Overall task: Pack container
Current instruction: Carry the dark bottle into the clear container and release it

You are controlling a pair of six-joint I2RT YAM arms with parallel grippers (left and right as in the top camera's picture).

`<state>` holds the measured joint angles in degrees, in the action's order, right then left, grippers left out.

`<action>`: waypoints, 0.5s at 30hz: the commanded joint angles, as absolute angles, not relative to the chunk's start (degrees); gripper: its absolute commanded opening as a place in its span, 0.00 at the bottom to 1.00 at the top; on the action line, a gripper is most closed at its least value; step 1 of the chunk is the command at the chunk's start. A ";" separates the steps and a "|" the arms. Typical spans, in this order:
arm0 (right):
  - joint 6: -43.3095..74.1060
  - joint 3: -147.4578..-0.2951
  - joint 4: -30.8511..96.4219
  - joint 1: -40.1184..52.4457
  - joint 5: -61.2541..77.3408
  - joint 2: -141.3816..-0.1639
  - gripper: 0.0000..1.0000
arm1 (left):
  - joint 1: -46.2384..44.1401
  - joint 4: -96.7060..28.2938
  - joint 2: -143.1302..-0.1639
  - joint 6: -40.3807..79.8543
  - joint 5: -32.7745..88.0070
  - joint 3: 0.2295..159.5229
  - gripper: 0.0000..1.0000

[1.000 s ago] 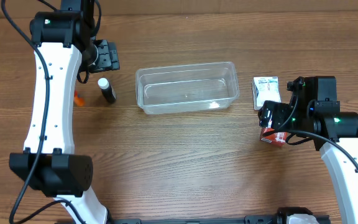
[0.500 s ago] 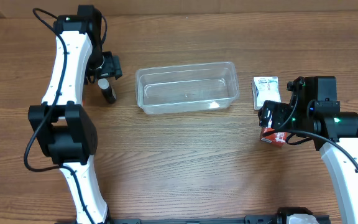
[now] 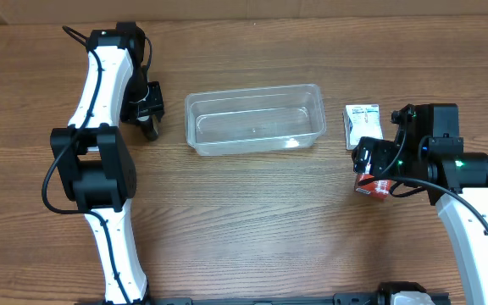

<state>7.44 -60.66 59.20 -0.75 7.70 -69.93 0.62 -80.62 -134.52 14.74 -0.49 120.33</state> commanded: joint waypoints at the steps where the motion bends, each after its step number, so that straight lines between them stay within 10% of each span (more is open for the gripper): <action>1: 7.27 -62.22 58.87 -0.99 8.21 -69.58 1.00 | 0.78 -80.99 -134.74 14.81 0.49 120.20 0.44; 15: 7.29 -62.22 58.87 -0.99 8.21 -69.56 1.00 | 0.62 -84.12 -133.19 14.87 1.83 122.02 0.20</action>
